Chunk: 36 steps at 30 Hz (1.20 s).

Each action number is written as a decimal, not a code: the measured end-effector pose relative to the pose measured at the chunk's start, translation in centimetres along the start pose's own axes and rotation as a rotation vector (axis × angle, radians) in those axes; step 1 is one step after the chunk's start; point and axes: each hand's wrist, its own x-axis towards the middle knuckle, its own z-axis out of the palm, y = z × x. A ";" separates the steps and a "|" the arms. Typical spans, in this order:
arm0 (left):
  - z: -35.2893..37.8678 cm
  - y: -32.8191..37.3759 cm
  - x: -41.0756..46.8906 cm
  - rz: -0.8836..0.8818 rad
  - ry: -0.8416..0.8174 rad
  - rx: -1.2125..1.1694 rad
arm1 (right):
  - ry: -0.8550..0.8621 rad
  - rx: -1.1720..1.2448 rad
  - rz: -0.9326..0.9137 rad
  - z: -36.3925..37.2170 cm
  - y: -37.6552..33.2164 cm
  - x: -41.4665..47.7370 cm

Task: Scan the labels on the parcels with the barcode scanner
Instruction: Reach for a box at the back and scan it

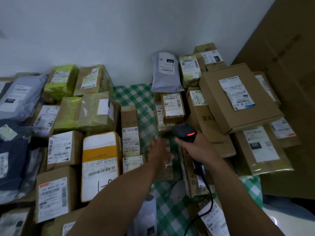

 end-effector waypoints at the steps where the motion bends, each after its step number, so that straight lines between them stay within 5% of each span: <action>1: -0.4 0.1 -0.4 0.019 0.014 -0.035 | 0.002 0.006 -0.005 0.0 -0.1 0.0; 11: -10.8 -1.8 -9.7 0.241 0.206 -0.854 | 0.035 0.229 -0.123 -0.5 -3.2 -2.9; 18: -11.5 -0.4 -11.7 0.486 0.343 -1.332 | -0.244 0.665 -0.076 1.0 -6.2 -5.4; 21: -11.7 -0.1 -12.5 0.451 0.352 -1.309 | -0.197 0.681 -0.102 1.2 -6.9 -5.3; 25: -11.4 -0.9 -13.2 0.434 0.470 -0.937 | 0.001 0.575 -0.198 1.5 -7.0 -4.6; 28: -10.0 -1.7 -13.4 0.362 0.369 -0.942 | 0.039 0.509 -0.207 2.2 -6.7 -4.3; 36: -12.4 -2.4 -13.8 0.296 0.497 -1.020 | 0.109 0.431 -0.260 3.1 -6.8 -4.0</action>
